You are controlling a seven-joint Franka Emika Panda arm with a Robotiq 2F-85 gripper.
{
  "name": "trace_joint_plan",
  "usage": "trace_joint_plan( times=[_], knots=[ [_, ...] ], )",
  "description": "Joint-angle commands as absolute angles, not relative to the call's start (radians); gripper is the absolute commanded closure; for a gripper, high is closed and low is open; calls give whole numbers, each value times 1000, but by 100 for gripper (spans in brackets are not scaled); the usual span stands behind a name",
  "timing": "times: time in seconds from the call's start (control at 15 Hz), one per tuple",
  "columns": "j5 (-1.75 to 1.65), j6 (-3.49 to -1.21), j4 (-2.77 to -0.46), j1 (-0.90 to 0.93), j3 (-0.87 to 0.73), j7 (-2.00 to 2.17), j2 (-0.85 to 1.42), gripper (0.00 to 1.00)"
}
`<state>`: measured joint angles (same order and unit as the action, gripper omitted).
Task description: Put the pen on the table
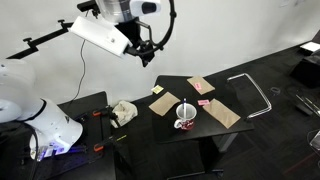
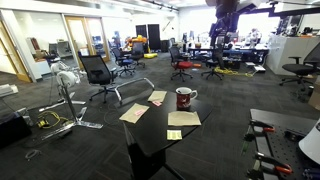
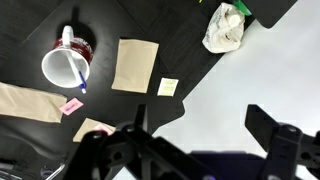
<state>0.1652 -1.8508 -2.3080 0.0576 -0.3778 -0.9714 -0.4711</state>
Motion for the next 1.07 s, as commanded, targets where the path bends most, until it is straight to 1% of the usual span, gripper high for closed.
trace_joint_plan(
  times=[0.0,0.47,0.67,0.93,1.0],
  knots=[
    [222,-1891,-2235,40,-378,-1111,-368,0],
    [315,-2162,-2218,8,-356,-1219,-247,0],
    [360,-2189,-2197,-7,-358,-1250,-186,0],
    [399,-2139,-2162,-43,-348,-1254,-109,0],
    [378,-2170,-2208,-53,-328,-1238,-158,0]
  ],
)
